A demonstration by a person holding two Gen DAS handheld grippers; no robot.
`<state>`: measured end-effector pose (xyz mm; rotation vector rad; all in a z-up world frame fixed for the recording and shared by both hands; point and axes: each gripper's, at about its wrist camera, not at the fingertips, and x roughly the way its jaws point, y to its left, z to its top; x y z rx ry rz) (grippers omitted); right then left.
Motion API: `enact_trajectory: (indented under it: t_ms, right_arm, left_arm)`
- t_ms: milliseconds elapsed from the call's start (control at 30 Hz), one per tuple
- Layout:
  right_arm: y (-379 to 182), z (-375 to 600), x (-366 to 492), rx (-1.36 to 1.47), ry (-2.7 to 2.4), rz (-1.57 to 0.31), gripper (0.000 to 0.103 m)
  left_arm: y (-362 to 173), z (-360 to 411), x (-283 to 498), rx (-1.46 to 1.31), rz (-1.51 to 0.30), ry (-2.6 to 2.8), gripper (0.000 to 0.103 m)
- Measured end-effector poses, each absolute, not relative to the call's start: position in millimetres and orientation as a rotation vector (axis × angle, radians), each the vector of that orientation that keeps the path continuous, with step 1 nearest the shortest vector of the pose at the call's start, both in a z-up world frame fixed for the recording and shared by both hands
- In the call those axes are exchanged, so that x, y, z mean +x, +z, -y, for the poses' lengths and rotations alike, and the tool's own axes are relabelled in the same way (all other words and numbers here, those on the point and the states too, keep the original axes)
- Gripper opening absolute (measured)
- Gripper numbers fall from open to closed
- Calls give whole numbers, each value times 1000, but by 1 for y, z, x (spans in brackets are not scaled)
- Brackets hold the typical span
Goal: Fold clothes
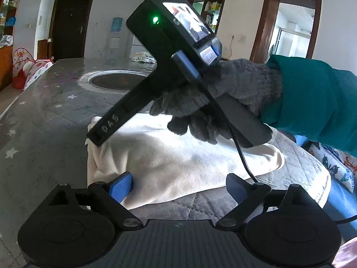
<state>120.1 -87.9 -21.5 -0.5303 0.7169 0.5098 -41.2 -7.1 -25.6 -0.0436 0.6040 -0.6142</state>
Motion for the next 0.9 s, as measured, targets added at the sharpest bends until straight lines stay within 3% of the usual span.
enact_trajectory:
  t_ms: [300, 467, 700, 900]
  right_arm:
    - [4, 129, 88, -576, 474, -658, 103]
    - [-8, 137, 63, -620, 502, -665, 103]
    - [-9, 142, 20, -683, 470, -534, 103]
    - [-16, 146, -14, -714, 427, -484, 103]
  left_arm:
    - [-12, -10, -46, -86, -584, -604, 93]
    - [-11, -22, -43, -119, -590, -578, 93]
    - [-5, -40, -40, -164, -583, -529, 93]
    - [4, -38, -22, -236, -582, -521, 86]
